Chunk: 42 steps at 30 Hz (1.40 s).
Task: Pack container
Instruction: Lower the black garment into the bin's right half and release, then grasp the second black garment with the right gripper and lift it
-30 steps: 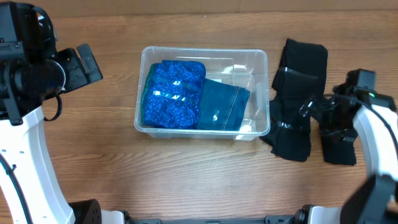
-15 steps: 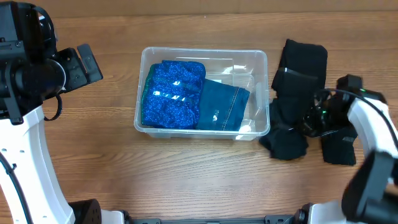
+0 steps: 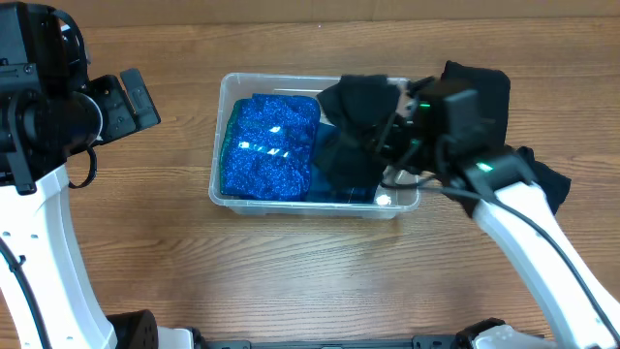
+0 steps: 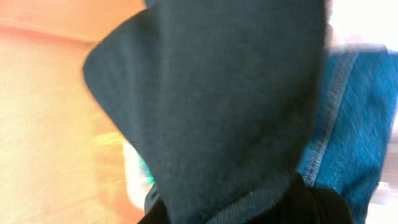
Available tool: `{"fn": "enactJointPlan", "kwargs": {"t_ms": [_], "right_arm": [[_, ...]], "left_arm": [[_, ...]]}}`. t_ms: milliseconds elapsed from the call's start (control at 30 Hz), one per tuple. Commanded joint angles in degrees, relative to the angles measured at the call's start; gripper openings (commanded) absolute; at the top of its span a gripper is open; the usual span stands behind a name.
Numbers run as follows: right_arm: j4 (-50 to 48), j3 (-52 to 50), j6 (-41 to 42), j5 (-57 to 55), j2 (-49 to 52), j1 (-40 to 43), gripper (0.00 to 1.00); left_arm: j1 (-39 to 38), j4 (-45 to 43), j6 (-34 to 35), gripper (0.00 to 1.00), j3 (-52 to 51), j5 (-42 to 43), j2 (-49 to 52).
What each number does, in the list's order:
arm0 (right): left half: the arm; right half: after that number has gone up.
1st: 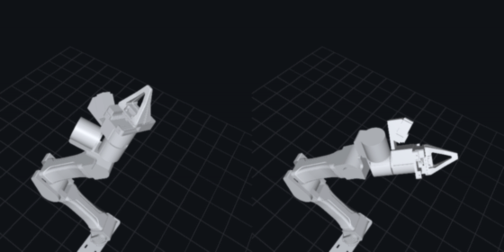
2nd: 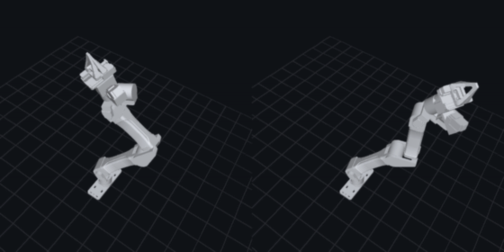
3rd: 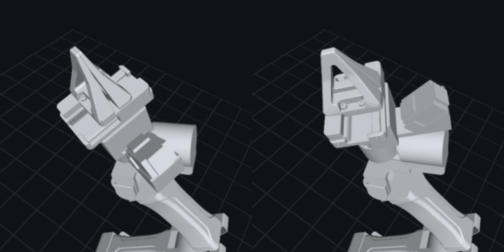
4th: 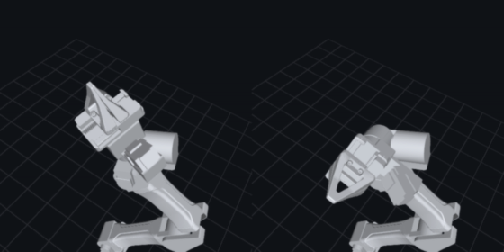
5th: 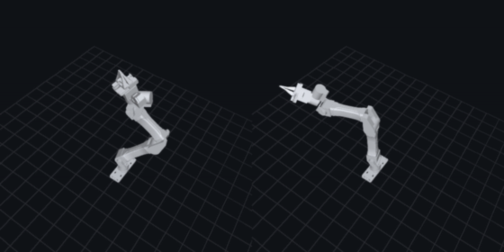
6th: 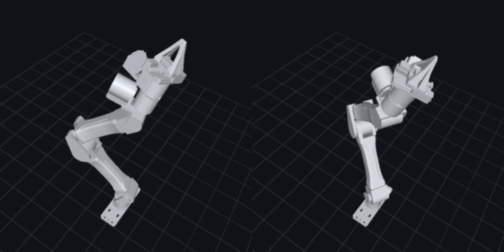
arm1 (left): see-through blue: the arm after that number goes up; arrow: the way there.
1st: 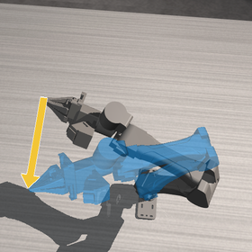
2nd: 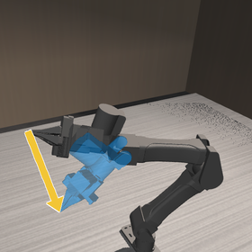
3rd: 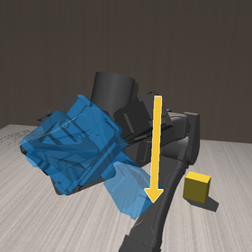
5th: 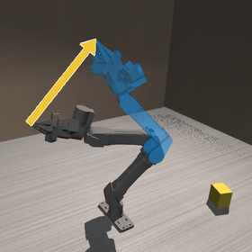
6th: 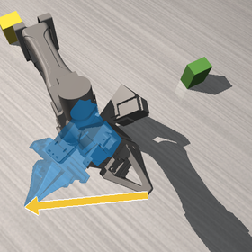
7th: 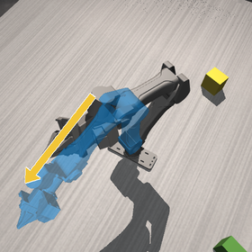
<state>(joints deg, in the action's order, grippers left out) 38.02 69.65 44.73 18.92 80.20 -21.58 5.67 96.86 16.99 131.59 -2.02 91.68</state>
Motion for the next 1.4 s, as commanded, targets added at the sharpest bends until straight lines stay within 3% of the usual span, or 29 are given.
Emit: {"fn": "enactJointPlan", "kwargs": {"t_ms": [0, 33, 67, 200, 300, 433, 500, 633, 767, 800, 867, 900, 967, 1033, 1100, 1233, 1367], "right_arm": [[-3.28, 0.35, 3.34, -7.63, 9.16, -2.12, 0.55], [-4.07, 0.35, -3.67, -5.16, 11.47, -2.12, 0.94], [-3.43, 0.39, -5.81, -5.35, 11.67, -1.14, 0.99], [5.22, 7.13, -12.44, -3.87, 3.06, 10.25, 0.99], [17.46, 8.81, -17.16, -4.09, -4.57, 28.20, 1.00], [23.04, 6.86, -21.00, -8.96, -1.49, 51.47, 1.00], [24.17, 6.67, -20.98, -7.76, 5.46, 61.75, 1.00], [23.26, 6.54, -24.37, -9.22, 19.56, 66.34, 1.00], [20.96, 6.51, -30.03, -5.84, 27.69, 63.23, 0.99], [20.31, 6.47, -29.99, -5.92, 29.24, 62.07, 0.95], [19.26, 6.47, -29.99, -7.10, 31.69, 60.57, 0.70], [19.15, 6.45, -30.01, -7.08, 32.00, 60.19, 0.65], [20.22, 6.47, -30.01, -5.27, 32.00, 60.17, 0.38], [22.62, 6.60, -29.99, -0.33, 30.60, 60.17, 0.23], [24.52, 6.60, -29.99, 5.90, 25.59, 60.13, 0.18], [29.81, 6.64, -31.63, 13.73, 4.39, 56.78, 0.09], [25.44, 6.64, -28.63, 18.69, -16.87, 43.80, 0.08]], "left_arm": [[0.31, -0.09, -0.26, 1.00, -0.24, -0.52, -0.07], [0.31, -0.09, -0.26, 1.00, -0.24, -0.52, -0.07], [0.31, -0.07, -0.26, 1.00, -0.24, -0.52, -0.07], [0.31, -0.09, -0.26, 1.00, -0.24, -0.52, -0.07], [0.31, -0.07, -0.26, 1.00, -0.24, -0.52, -0.07], [0.31, -0.07, -0.26, 1.00, -0.24, -0.52, -0.07], [0.31, -0.07, -0.26, 1.00, -0.24, -0.52, -0.07], [0.31, -0.09, -0.26, 1.00, -0.24, -0.52, -0.07], [0.31, -0.09, -0.26, 1.00, -0.24, -0.52, -0.07], [0.31, -0.09, -0.26, 1.00, -0.24, -0.52, -0.07], [0.31, -0.07, -0.28, 1.00, -0.24, -0.52, -0.07], [0.31, -0.09, -0.28, 1.00, -0.24, -0.52, -0.07], [0.31, -0.09, -0.28, 1.00, -0.24, -0.52, -0.07], [0.31, -0.09, -0.26, 1.00, -0.24, -0.52, -0.07], [0.31, -0.09, -0.28, 1.00, -0.24, -0.52, -0.07], [0.31, -0.09, -0.26, 1.00, -0.24, -0.52, -0.07], [0.31, -0.09, -0.26, 1.00, -0.24, -0.52, -0.07]]}}
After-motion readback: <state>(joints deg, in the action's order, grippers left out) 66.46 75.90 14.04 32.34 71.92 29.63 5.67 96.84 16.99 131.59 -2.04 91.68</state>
